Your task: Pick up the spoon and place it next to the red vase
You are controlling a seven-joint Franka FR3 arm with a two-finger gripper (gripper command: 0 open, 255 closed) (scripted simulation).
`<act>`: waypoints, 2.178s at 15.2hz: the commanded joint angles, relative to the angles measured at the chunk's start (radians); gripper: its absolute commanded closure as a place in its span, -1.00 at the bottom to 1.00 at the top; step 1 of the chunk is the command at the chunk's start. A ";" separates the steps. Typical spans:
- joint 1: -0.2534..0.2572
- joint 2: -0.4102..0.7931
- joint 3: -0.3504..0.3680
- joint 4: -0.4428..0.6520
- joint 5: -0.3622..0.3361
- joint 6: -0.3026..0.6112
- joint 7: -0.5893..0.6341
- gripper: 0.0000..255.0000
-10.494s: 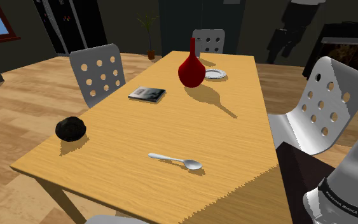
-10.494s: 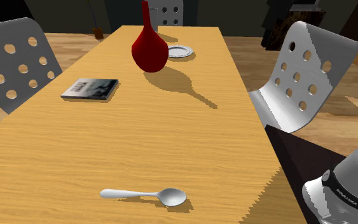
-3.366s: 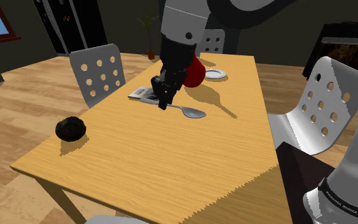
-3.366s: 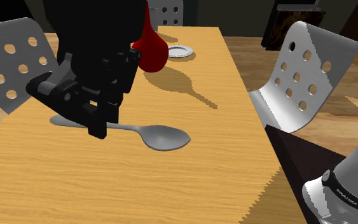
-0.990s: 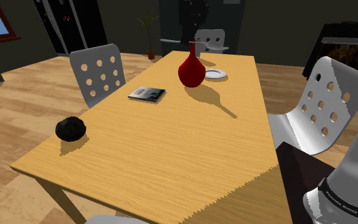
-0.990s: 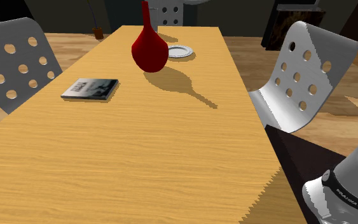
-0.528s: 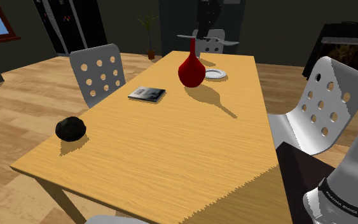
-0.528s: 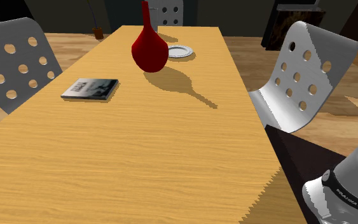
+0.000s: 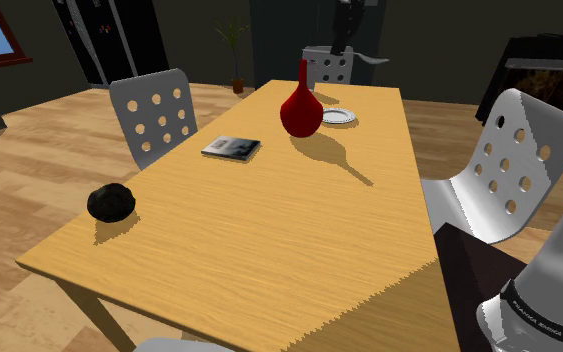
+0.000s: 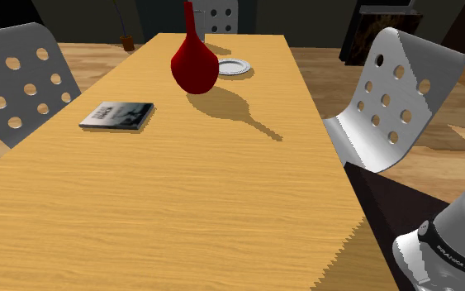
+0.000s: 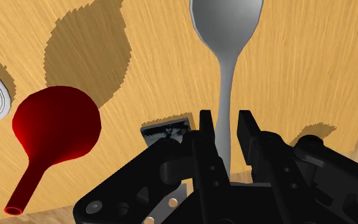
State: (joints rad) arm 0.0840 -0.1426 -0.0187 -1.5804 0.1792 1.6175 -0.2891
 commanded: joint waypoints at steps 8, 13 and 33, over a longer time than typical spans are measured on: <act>-0.098 0.146 -0.126 0.184 0.039 -0.081 -0.211 1.00; -0.169 0.277 -0.185 0.355 0.082 -0.150 -0.319 1.00; -0.239 0.352 -0.228 0.249 0.115 -0.003 -0.469 1.00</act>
State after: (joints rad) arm -0.1574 0.2184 -0.2472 -1.3061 0.2962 1.5970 -0.7563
